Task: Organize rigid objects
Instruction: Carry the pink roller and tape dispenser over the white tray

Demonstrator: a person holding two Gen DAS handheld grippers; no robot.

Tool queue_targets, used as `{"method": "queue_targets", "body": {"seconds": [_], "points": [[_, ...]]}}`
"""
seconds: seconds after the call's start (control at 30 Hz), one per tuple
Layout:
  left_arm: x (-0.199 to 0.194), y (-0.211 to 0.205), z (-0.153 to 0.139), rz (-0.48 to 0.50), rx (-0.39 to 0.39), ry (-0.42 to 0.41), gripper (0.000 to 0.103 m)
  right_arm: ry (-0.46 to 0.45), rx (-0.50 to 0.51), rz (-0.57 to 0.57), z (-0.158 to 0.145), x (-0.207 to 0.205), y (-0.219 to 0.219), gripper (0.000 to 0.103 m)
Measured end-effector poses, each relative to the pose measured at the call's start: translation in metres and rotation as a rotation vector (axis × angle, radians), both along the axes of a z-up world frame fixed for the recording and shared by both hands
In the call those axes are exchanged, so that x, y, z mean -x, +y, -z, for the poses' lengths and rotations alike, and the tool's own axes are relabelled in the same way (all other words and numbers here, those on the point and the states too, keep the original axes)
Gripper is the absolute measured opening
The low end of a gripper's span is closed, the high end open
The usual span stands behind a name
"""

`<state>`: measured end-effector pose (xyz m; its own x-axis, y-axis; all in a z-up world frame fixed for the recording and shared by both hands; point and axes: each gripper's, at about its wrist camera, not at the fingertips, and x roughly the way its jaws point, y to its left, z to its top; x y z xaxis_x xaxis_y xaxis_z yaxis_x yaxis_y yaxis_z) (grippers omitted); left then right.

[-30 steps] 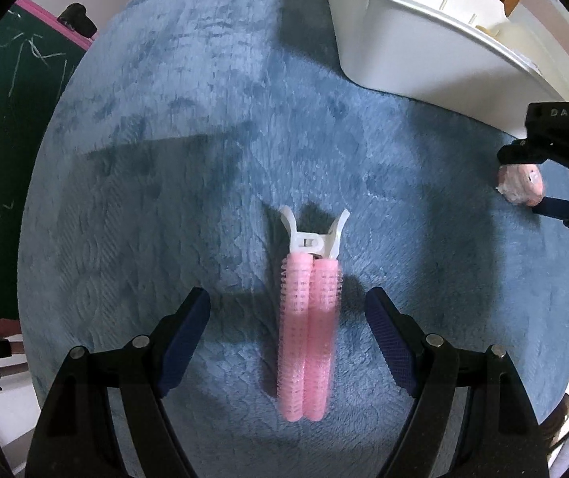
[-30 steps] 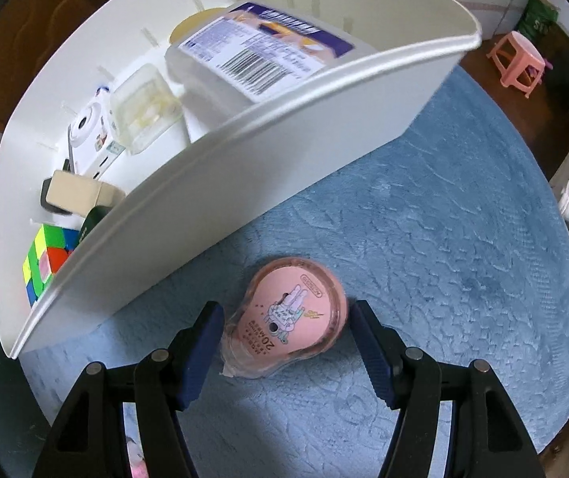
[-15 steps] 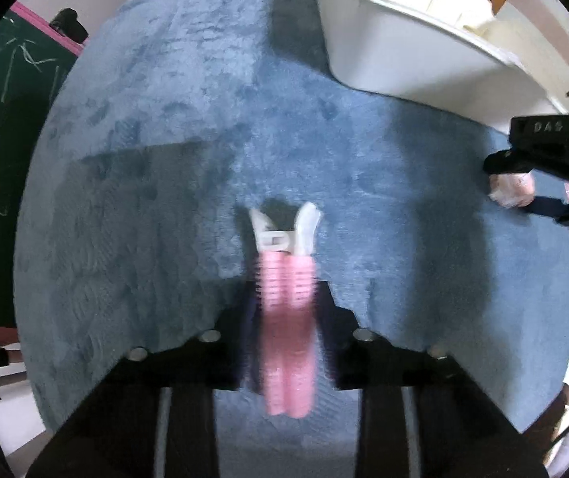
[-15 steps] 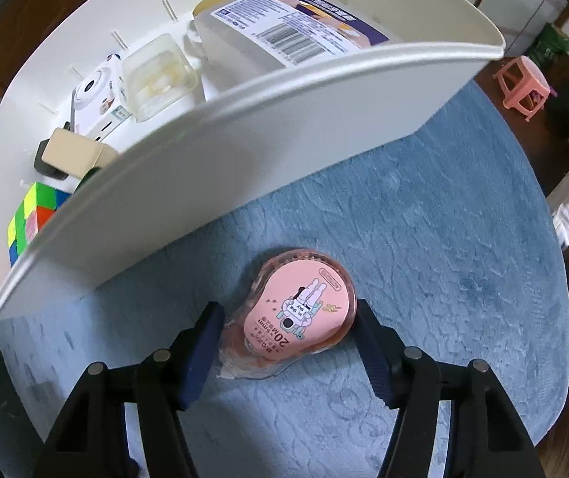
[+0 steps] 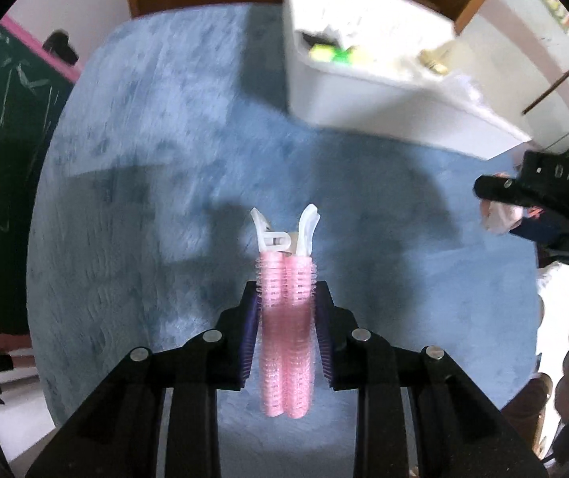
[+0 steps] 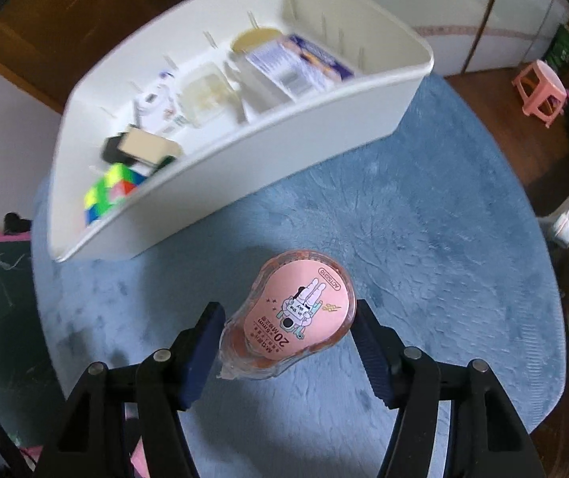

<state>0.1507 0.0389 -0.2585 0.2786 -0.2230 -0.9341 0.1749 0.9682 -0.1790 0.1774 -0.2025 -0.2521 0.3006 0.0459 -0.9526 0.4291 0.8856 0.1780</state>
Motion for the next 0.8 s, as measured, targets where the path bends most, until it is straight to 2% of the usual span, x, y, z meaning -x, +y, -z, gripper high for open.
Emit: {"method": "queue_targets", "body": {"seconds": [0.27, 0.53, 0.67, 0.8], "points": [[-0.011, -0.025, -0.069, 0.073, 0.030, -0.135, 0.028, -0.144, 0.071, -0.080, -0.076, 0.005, 0.003, 0.065], [-0.045, -0.049, -0.152, 0.107, 0.055, -0.294, 0.029, -0.304, 0.184, -0.151, -0.160, 0.002, -0.002, 0.065], [-0.065, -0.060, -0.189, 0.111, 0.066, -0.372, 0.029, -0.388, 0.237, -0.183, -0.199, -0.009, -0.005, 0.065], [-0.081, -0.071, -0.213, 0.115, 0.067, -0.424, 0.029, -0.459, 0.267, -0.202, -0.232, -0.027, -0.011, 0.065]]}}
